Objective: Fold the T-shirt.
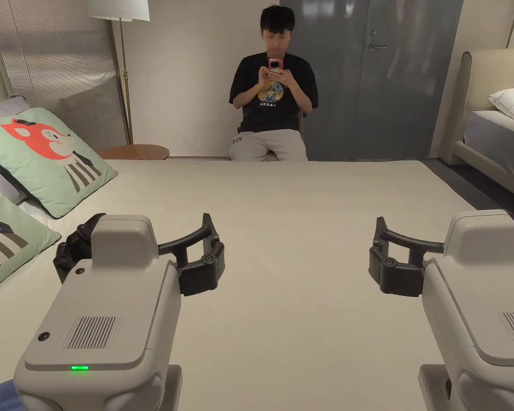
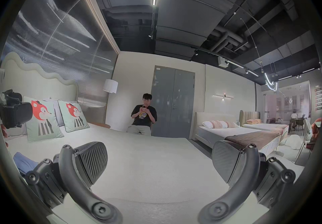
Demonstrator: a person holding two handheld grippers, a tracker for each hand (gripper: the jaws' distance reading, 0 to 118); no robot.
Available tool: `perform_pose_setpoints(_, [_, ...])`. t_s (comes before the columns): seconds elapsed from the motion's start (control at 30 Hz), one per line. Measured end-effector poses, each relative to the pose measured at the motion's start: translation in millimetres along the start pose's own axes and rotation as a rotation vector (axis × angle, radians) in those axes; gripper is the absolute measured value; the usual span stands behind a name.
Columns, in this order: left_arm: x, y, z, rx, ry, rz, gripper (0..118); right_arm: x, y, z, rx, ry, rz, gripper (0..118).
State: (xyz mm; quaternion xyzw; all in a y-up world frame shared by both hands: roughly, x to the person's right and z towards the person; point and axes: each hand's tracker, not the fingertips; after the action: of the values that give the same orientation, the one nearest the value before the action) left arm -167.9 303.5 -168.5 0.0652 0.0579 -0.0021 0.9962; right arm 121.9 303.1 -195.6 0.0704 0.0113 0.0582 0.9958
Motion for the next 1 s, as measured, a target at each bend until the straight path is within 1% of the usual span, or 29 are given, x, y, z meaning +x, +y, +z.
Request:
perform_pose_setpoints(0.23, [-0.2,1.0,0.9,0.004,0.002,0.004,110,0.2,2.7,1.7,-0.005,0.014,-0.006,118])
perform_pose_setpoints(0.43, [-0.8,1.9,2.0,0.006,0.005,0.003,110,0.8,3.1,0.6,-0.039,0.064,-0.030,118])
perform_pose_setpoints(0.47, [-0.9,2.1,2.2,0.006,0.006,0.002,110,0.1,3.6,-0.1,-0.054,0.062,-0.034,118])
perform_pose_setpoints(0.53, [-1.0,1.9,2.2,0.005,0.007,0.002,110,-2.7,3.3,-2.1,-0.076,0.048,-0.011,118])
perform_pose_setpoints(0.57, [-1.0,2.0,2.3,0.005,0.007,0.002,110,-4.9,-0.1,-4.6,-0.071,0.030,0.005,118])
perform_pose_setpoints(0.63, [-0.9,2.0,2.5,0.006,0.006,0.001,110,-7.5,-2.4,-2.1,-0.048,-0.007,0.013,118])
perform_pose_setpoints(0.7, [-0.8,2.0,2.6,0.006,0.006,0.001,110,-6.6,-5.6,-2.1,-0.039,0.005,0.015,118])
perform_pose_setpoints(0.77, [-0.7,2.1,2.6,0.005,0.005,0.002,110,-5.4,-3.2,-1.4,-0.036,0.028,0.000,118])
perform_pose_setpoints(0.87, [-0.3,2.3,2.8,0.003,0.004,0.002,110,-6.0,3.3,2.9,-0.038,0.037,-0.026,118])
perform_pose_setpoints(1.0, [-0.3,2.6,3.6,0.002,0.000,0.004,110,-3.4,7.0,5.3,-0.059,0.062,-0.085,118])
